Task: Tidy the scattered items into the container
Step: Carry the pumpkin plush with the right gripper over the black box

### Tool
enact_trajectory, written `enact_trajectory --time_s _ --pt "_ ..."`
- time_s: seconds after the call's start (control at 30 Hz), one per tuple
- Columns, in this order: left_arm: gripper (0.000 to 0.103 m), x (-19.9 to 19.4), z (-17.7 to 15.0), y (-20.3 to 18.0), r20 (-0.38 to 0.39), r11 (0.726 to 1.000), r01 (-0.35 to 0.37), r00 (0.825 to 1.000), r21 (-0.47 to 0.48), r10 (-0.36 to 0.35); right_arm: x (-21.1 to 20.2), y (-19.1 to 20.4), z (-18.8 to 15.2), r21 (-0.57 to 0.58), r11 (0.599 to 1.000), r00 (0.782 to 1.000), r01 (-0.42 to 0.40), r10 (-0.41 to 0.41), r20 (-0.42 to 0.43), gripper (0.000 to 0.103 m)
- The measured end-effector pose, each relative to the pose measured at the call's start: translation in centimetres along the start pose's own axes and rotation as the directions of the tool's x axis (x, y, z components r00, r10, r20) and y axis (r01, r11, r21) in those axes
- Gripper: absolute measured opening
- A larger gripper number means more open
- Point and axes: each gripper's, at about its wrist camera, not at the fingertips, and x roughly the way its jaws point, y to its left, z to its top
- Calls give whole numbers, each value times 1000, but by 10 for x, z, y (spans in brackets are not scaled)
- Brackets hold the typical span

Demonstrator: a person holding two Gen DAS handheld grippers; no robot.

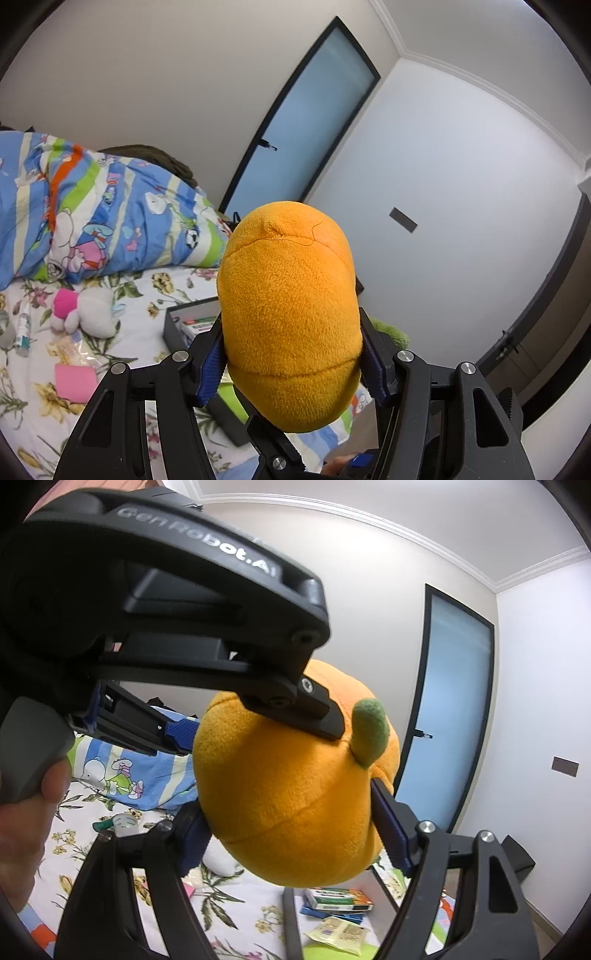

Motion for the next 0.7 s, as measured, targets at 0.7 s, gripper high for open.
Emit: enact_trajectory --time_s 0.7 --pt "63 124 -21 -31 -160 1000 16 987 9 -14 -23 -93 -41 88 994 991 71 -60 -124 78"
